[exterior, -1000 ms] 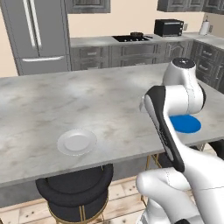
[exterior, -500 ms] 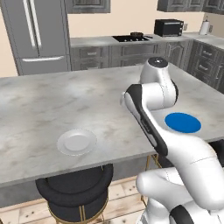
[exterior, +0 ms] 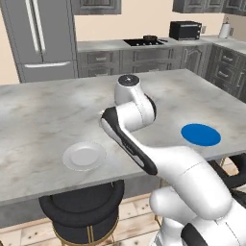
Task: Take the chicken drumsticks from the pan and place one on each plate on the dining counter.
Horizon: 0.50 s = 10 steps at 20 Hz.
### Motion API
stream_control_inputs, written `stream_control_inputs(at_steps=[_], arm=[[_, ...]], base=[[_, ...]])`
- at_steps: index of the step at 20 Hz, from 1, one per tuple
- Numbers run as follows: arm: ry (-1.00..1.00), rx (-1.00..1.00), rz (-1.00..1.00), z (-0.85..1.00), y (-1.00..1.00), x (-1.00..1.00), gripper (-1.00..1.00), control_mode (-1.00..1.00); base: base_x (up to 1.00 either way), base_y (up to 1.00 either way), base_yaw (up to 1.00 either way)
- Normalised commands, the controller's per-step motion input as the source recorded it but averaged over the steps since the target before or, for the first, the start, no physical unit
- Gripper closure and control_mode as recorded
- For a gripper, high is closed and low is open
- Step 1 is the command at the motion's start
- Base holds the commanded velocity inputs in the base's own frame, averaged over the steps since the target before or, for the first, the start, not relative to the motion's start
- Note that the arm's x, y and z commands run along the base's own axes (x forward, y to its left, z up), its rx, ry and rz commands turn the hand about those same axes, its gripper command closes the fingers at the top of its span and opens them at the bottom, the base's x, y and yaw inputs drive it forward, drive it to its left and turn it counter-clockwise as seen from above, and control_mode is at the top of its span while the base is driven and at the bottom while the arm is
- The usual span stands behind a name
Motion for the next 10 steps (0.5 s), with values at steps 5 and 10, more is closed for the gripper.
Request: stream_control_inputs(at_steps=[5, 10], arm=[[-0.04, 0.0, 0.01, -0.93, 1.0, 0.0, 1.0, -1.0], [-0.07, 0.0, 0.0, -0.62, 0.82, 0.44, 1.0, -1.0]], base=[[0.0, 0.0, 0.0], [0.0, 0.0, 0.0]])
